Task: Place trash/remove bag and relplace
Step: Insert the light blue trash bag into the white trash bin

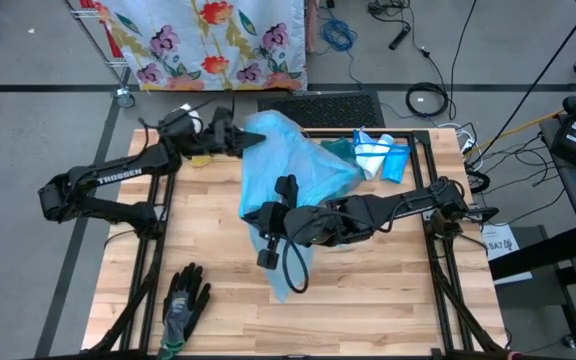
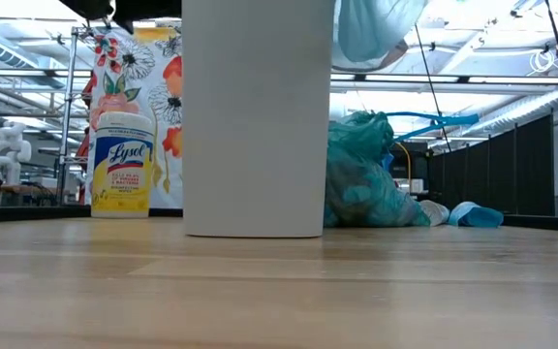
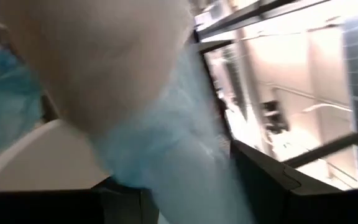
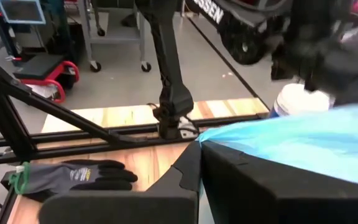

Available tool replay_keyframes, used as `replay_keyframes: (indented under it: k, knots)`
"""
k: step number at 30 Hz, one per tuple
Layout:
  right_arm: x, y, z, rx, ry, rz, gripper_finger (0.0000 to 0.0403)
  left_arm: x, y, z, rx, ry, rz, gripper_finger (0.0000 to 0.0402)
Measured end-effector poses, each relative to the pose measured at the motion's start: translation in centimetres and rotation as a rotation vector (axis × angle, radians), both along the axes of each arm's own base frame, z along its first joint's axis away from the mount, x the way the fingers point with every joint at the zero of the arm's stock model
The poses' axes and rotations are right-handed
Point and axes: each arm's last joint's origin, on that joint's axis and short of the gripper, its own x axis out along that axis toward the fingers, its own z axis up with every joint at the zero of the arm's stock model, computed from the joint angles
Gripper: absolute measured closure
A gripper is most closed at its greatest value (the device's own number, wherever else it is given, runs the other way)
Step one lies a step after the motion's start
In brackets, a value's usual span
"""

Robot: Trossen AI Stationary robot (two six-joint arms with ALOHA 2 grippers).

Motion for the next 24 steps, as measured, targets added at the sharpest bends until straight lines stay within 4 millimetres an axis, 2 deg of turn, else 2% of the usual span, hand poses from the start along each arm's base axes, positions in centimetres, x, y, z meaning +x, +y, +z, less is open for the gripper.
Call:
replay_keyframes:
  k: [2, 4, 8, 9, 13, 16, 24]
  knots:
    - [0.0, 0.0, -0.1, 0.008, 0.003, -0.004, 0.0403, -0.1, 0.0, 0.4, 0.012, -0.035, -0.001, 0.0241]
    - [0.0, 0.0, 0.0, 0.008, 0.0, -0.005, 0.0403, -0.1, 0.0, 0.5, 0.01, -0.049, -0.003, 0.0273]
    - [0.0, -0.3, -0.2, 0.021, 0.006, -0.035, 0.0403, -0.3, -0.2, 1.2, 0.048, -0.119, -0.004, 0.0374]
    - [0.0, -0.5, -0.2, 0.029, 0.007, -0.052, 0.0402, -0.5, -0.2, 1.5, 0.055, -0.137, -0.007, 0.0387]
    - [-0.2, -0.9, -0.5, 0.048, 0.038, -0.087, 0.0385, -0.6, -0.4, 2.0, 0.07, -0.15, -0.038, 0.0397]
    - [-0.7, -1.0, -0.1, 0.05, 0.036, -0.09, 0.036, -0.9, -0.6, 3.1, 0.094, -0.178, -0.057, 0.0398]
    - [-2.8, -1.6, 2.5, 0.065, -0.016, -0.093, 0.0282, -3.6, -1.7, 9.0, 0.245, -0.367, -0.089, 0.04]
